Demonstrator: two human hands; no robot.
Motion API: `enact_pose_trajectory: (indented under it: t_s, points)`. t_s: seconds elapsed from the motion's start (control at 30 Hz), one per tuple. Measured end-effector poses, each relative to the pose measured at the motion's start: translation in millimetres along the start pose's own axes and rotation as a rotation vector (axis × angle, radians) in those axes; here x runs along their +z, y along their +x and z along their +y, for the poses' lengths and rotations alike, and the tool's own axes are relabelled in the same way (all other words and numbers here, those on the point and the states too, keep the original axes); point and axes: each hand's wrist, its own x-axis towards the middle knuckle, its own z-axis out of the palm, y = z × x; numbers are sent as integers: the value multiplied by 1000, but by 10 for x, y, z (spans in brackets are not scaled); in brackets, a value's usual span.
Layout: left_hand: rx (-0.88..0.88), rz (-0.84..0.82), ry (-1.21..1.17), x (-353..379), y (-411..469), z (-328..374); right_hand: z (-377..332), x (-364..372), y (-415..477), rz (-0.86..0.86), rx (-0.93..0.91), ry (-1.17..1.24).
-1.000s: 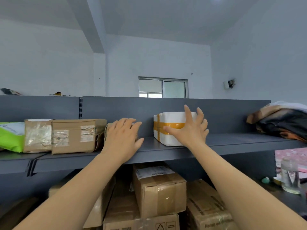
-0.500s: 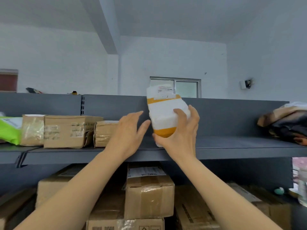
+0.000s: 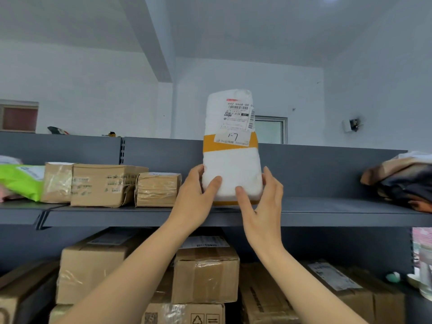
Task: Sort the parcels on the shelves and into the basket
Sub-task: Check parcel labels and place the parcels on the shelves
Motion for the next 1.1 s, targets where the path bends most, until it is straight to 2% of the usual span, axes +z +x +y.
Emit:
enact_pose_trajectory:
  t_s: [0.3, 0.43, 0.53, 0.7, 1.1]
  points:
    - [47, 35, 17, -48, 3, 94, -106, -86, 83, -148, 57, -57]
    - [42, 41, -31, -79, 39, 101, -118, -105, 226, -151, 163, 93]
    - [28, 15, 50, -64, 63, 15, -73, -74, 297, -154, 199, 106]
    - [11, 41, 134, -2, 92, -138, 74, 16, 340, -267, 220, 26]
    - [28, 118, 450, 57, 112, -394, 133, 202, 334, -352, 171, -167]
